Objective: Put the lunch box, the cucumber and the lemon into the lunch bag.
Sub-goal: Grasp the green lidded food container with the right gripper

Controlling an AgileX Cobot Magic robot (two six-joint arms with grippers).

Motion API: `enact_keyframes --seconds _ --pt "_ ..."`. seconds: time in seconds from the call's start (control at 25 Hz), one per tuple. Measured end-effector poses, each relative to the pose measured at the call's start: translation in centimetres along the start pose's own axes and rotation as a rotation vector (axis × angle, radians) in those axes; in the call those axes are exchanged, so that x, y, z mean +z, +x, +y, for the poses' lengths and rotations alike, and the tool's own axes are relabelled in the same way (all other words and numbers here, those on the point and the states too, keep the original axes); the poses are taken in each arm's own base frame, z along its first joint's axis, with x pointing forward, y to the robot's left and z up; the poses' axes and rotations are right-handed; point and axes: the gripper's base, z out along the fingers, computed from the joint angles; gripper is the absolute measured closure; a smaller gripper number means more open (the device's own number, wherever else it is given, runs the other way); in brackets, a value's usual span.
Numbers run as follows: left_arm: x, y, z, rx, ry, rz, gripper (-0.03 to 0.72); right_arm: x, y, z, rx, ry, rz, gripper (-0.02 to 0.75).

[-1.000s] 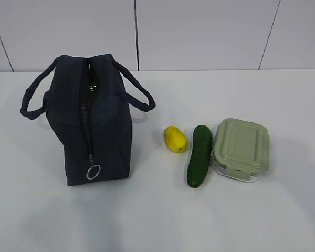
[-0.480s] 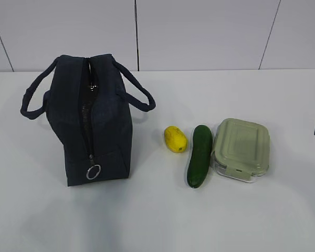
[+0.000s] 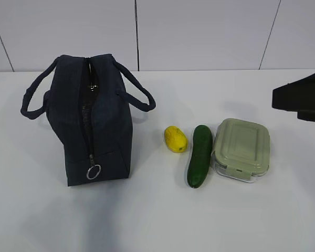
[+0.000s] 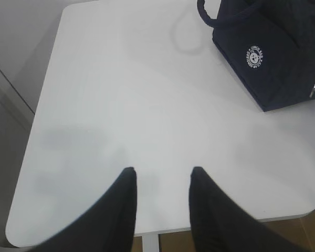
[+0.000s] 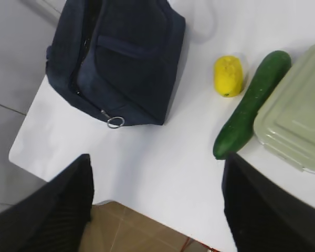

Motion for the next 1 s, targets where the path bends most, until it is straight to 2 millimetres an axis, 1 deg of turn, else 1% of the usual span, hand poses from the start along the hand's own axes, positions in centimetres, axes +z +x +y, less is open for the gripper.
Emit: enact_keyframes --seconds 0.16,0.28,0.4,0.6,0.76,0.92,1.0 --pt "0.0 0.0 0.0 0.000 0.000 0.000 0.442 -0.5 -0.4 -2.2 0.042 0.051 -0.010 0.164" --pt "0.0 0.0 0.0 0.000 0.000 0.000 0.442 -1.0 -0.5 -3.7 0.070 0.038 0.001 0.164" --pt "0.0 0.0 0.0 0.000 0.000 0.000 0.442 -1.0 -0.6 -4.8 0.094 0.010 0.006 0.165" --pt "0.0 0.0 0.0 0.000 0.000 0.000 0.442 0.3 -0.5 -6.2 0.123 -0.057 0.060 0.165" --pt "0.0 0.0 0.0 0.000 0.000 0.000 0.442 1.3 -0.5 -7.6 0.157 -0.076 0.085 0.165" --pt "0.0 0.0 0.0 0.000 0.000 0.000 0.442 2.0 -0.4 -8.6 0.171 -0.089 0.095 0.165" --pt "0.0 0.0 0.0 0.000 0.000 0.000 0.442 2.4 -0.2 -9.5 0.193 -0.087 0.108 0.165"
